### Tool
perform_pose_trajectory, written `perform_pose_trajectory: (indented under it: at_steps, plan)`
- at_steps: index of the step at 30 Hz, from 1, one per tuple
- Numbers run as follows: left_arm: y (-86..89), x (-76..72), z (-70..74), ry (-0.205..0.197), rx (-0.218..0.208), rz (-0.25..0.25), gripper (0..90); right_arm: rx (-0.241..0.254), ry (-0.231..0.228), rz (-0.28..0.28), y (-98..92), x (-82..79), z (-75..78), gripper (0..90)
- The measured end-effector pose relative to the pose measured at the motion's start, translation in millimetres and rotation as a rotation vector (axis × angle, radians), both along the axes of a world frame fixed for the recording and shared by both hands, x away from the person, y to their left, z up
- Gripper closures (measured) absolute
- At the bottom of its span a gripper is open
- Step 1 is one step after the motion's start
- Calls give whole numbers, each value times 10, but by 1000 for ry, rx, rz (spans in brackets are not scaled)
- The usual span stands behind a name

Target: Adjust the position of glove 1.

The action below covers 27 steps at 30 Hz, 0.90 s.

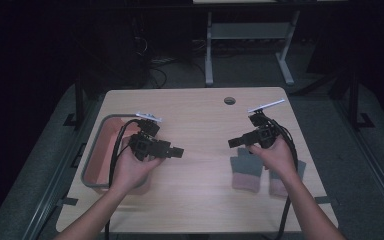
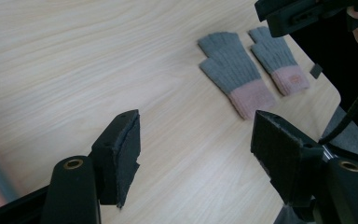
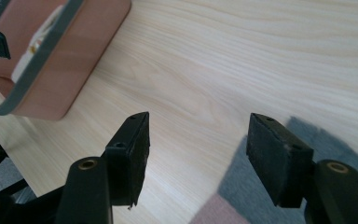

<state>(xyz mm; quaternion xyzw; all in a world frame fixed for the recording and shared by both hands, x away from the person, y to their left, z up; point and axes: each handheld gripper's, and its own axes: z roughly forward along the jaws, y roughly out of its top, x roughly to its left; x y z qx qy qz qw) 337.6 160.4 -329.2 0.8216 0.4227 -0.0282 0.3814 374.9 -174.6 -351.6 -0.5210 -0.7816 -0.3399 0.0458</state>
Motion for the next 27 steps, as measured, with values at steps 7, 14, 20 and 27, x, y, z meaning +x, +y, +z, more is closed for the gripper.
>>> perform_pose_trajectory:
  at_steps: [7,14,20,27]
  plan:
    - [-185,3,-24,0,3,-32,315,-10,0,-24,-178,-64,-53,391]
    - [-340,-4,-68,2,9,-65,306,-28,7,-53,-332,-122,-109,391]
    - [-480,-20,-111,5,9,-94,293,-35,22,-75,-452,-175,-170,388]
    - [-608,-34,-169,9,6,-112,285,-44,21,-91,-591,-237,-206,387]
